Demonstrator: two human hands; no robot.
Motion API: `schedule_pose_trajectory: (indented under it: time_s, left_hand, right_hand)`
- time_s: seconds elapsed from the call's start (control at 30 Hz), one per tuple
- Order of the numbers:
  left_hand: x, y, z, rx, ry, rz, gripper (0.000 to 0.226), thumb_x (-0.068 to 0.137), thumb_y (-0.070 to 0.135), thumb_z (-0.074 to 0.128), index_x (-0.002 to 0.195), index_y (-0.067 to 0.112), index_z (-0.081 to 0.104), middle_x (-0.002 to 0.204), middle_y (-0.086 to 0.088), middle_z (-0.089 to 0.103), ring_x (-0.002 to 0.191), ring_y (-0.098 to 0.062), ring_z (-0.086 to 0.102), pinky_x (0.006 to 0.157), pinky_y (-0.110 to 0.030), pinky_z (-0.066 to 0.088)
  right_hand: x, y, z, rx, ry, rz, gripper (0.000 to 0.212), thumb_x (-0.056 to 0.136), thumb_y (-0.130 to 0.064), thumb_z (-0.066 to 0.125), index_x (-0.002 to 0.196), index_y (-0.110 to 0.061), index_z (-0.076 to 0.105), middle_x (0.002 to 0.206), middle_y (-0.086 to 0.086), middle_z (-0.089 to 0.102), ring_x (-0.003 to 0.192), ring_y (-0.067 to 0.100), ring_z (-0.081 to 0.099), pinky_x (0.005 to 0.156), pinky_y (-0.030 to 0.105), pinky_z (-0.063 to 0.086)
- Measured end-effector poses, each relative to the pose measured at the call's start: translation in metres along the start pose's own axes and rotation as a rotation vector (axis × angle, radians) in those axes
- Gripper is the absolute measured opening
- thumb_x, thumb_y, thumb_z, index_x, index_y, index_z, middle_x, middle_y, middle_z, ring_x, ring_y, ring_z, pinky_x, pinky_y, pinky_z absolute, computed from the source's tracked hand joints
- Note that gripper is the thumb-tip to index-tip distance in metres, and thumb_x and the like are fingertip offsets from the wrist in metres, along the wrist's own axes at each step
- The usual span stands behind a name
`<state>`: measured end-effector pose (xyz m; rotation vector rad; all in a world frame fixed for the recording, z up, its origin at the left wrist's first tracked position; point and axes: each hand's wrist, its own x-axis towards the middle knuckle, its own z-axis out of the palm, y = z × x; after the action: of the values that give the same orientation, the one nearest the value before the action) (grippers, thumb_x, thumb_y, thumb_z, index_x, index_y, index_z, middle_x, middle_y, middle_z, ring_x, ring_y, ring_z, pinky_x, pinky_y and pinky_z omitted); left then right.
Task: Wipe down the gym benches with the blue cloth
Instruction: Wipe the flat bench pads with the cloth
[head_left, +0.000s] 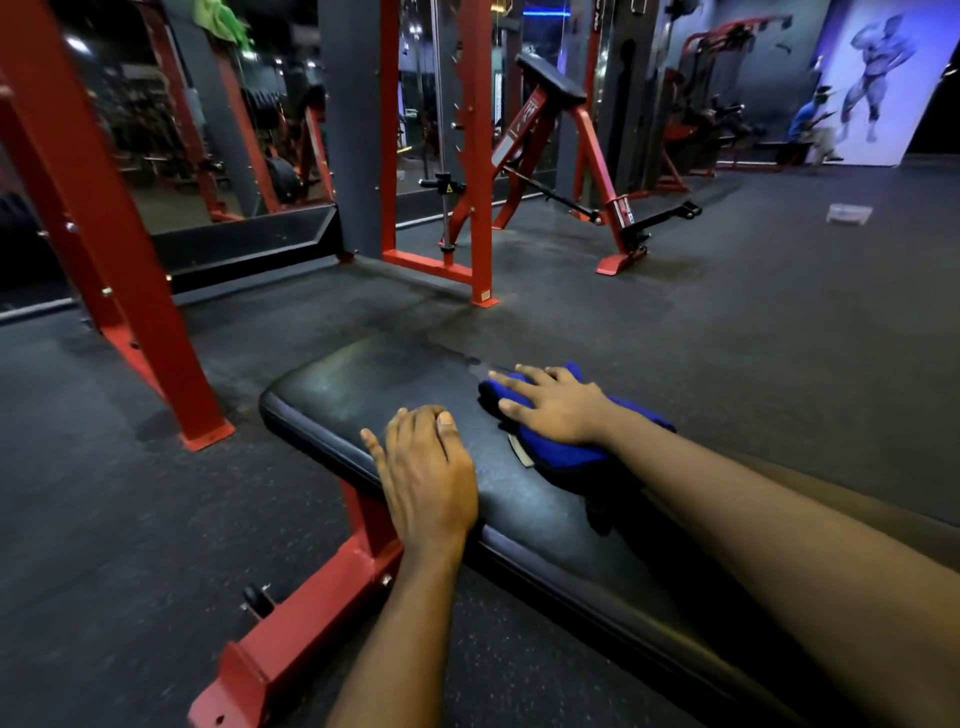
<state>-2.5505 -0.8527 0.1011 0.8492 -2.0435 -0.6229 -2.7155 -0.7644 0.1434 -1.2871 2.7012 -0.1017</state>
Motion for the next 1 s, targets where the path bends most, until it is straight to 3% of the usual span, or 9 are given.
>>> schedule_pose_trajectory:
  time_s: [0.2,0.67,0.77,1.0]
  left_hand:
    - [0.001,-0.001,0.001,-0.011,0.004,0.001,0.038,0.097,0.032,0.03,0.104,0.018,0.064,0.112,-0.003,0.064,0.126,-0.022,0.049,0.122,-0.05,0.008]
    - [0.0,0.001,0.0,-0.052,0.019,-0.012,0.034,0.098,0.032,0.032,0.107,0.021,0.062,0.109,0.007,0.062,0.114,-0.012,0.053,0.122,-0.044,0.01]
    - [0.002,-0.001,0.002,-0.03,0.006,-0.002,0.036,0.098,0.035,0.03,0.11,0.023,0.061,0.111,0.009,0.061,0.115,-0.009,0.052,0.123,-0.041,0.01]
    - [0.003,0.0,0.005,0.048,-0.008,-0.011,0.037,0.098,0.037,0.029,0.115,0.025,0.06,0.113,0.011,0.061,0.115,-0.006,0.051,0.123,-0.037,0.009]
  right_hand:
    - [0.007,-0.001,0.001,-0.032,-0.01,-0.001,0.055,0.098,-0.068,0.021,0.15,-0.059,0.005,0.166,-0.009,0.003,0.152,0.03,0.004,0.114,0.067,0.015]
    - [0.113,-0.032,-0.008,0.0,-0.018,-0.056,0.06,0.098,-0.068,0.022,0.154,-0.051,0.009,0.162,0.008,0.023,0.144,0.036,0.031,0.114,0.052,0.026]
    - [0.145,-0.042,-0.01,0.029,-0.042,-0.074,0.062,0.097,-0.069,0.022,0.155,-0.049,0.01,0.162,0.011,0.024,0.145,0.036,0.03,0.116,0.051,0.025]
    - [0.186,-0.054,-0.019,0.238,-0.074,-0.131,0.066,0.097,-0.064,0.04,0.155,-0.037,0.025,0.16,0.005,0.032,0.145,0.031,0.032,0.119,0.043,0.024]
